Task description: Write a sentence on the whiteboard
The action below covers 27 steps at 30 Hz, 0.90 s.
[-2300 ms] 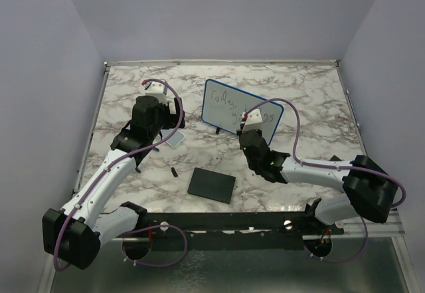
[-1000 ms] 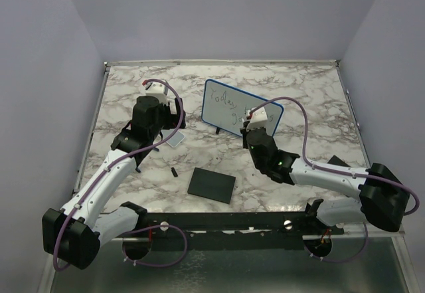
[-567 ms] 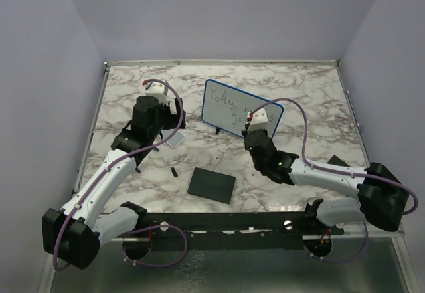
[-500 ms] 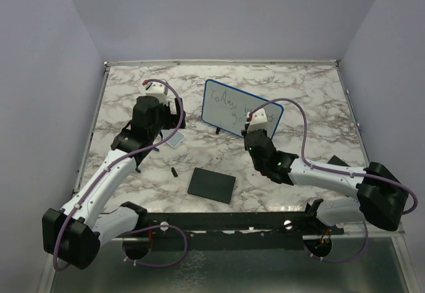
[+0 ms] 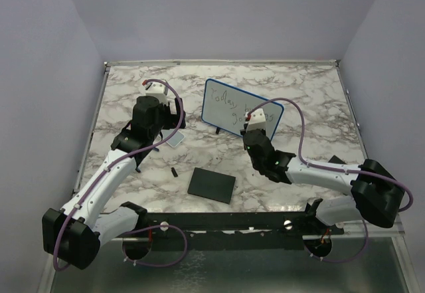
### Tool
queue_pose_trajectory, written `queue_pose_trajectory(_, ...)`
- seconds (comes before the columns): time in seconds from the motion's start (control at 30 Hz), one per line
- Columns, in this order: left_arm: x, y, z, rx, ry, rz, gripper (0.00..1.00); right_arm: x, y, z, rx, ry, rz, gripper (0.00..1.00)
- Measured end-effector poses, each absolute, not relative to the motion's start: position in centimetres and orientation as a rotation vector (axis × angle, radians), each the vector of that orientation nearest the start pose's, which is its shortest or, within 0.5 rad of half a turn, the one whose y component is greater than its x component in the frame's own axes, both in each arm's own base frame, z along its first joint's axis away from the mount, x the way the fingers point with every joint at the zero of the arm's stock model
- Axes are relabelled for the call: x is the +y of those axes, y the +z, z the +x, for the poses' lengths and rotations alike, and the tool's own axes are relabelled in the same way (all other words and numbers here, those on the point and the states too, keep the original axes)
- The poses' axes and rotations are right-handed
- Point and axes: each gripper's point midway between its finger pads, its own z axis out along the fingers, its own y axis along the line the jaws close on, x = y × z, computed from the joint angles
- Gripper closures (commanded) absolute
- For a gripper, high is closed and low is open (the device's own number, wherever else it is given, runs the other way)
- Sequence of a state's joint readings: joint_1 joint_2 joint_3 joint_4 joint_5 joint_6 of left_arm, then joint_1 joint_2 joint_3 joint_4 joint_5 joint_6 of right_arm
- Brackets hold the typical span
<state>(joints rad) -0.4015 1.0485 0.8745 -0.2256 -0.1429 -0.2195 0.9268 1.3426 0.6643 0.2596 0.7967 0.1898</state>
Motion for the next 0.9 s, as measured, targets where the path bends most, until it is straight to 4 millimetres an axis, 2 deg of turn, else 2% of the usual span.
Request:
queue_pose_trajectory(0.47, -12.3, 22.5, 33.2, 1.973, -0.266, 0.086, 0.01, 21.7, 13.8, 31.6, 1.851, -0.038, -0.204, 1.00)
queue_pose_trajectory(0.9, -12.3, 22.5, 33.2, 1.974, -0.265, 0.086, 0.01, 21.6, 12.6, 31.1, 1.890, -0.020, -0.192, 1.00)
